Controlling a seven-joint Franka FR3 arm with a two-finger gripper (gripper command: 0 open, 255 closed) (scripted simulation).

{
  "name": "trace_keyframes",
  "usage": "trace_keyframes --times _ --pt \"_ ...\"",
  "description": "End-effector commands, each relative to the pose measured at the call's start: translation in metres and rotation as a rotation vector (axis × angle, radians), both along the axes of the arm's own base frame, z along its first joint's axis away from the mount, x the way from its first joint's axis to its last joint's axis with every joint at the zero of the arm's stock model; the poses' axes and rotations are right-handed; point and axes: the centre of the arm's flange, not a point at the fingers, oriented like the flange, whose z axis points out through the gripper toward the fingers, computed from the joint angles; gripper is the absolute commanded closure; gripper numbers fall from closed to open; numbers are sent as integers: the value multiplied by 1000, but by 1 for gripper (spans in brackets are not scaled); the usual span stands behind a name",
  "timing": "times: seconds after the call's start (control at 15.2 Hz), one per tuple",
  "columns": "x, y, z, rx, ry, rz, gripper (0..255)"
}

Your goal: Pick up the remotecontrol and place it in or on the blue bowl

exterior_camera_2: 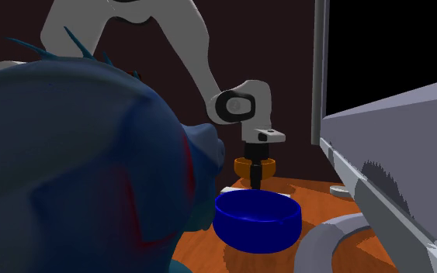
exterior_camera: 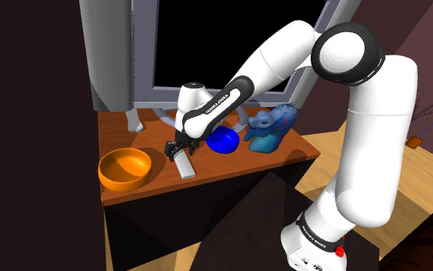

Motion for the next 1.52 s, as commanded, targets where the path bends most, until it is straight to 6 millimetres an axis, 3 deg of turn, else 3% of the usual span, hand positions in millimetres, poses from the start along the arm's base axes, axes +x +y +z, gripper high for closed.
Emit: trace_keyframes --times 0.0,0.07,0.13,0.73,1.45 --pt "0 0 0 0 0 0 0" --pt "0 0 0 0 0 0 0" --pt "0 0 0 0 0 0 255" --pt "0 0 0 0 0 0 255" --pt "0 0 58 0 0 0 255"
